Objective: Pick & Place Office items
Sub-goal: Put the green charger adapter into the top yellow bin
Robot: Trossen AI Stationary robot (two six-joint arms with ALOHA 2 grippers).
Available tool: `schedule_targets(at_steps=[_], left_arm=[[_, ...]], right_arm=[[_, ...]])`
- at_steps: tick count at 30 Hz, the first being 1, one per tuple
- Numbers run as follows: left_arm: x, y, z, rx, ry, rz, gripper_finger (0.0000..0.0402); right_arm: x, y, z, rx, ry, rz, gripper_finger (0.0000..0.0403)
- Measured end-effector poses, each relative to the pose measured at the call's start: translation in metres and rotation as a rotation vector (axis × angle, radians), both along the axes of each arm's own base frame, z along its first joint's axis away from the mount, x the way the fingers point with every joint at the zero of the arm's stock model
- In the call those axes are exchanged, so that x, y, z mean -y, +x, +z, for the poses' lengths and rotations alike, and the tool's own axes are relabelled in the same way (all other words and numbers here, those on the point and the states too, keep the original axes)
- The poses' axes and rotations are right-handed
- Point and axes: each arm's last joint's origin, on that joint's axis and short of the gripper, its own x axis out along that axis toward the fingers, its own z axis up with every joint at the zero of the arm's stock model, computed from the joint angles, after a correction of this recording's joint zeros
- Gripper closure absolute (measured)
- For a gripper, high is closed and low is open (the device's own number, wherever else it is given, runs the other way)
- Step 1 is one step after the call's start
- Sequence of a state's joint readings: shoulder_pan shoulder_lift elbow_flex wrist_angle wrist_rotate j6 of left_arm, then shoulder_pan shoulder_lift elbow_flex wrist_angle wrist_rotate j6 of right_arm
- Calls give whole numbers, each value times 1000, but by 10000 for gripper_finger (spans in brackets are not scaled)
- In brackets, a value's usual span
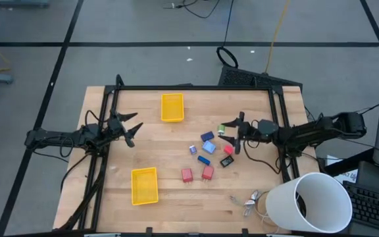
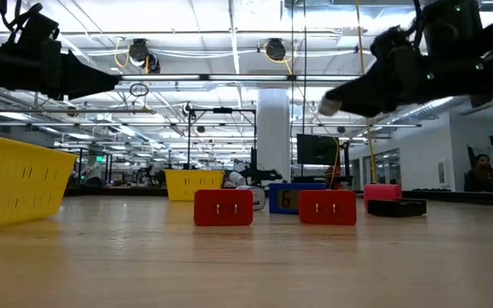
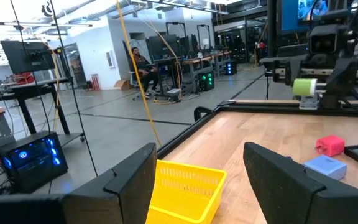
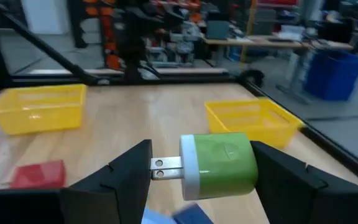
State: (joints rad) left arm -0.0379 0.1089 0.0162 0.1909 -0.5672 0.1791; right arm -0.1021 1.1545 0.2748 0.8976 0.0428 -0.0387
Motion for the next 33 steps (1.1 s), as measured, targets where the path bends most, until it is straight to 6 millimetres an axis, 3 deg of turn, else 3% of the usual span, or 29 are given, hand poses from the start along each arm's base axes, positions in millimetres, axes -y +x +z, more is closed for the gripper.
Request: schedule_targets(at_steps=[5, 9, 13, 18, 25, 33], left_arm=[[0, 0, 2, 44, -40, -10, 160], [2, 0, 6, 216, -283, -123, 160], [2, 1, 10, 314, -395, -150, 160], [2, 4, 7, 439, -703, -182, 160], [5, 24, -11, 365, -981, -185, 160], [12, 63, -2, 200, -938, -242, 120]], right_arm=[[-2, 8, 12, 29, -11, 32, 166], [-5, 11, 17, 40, -55, 50, 169], [-5, 15, 19, 40, -77, 52, 166], [-4, 27, 16, 2, -134, 54, 168], [-1, 62, 15, -48, -199, 63, 166], [-9, 86, 13, -71, -282, 104, 162]])
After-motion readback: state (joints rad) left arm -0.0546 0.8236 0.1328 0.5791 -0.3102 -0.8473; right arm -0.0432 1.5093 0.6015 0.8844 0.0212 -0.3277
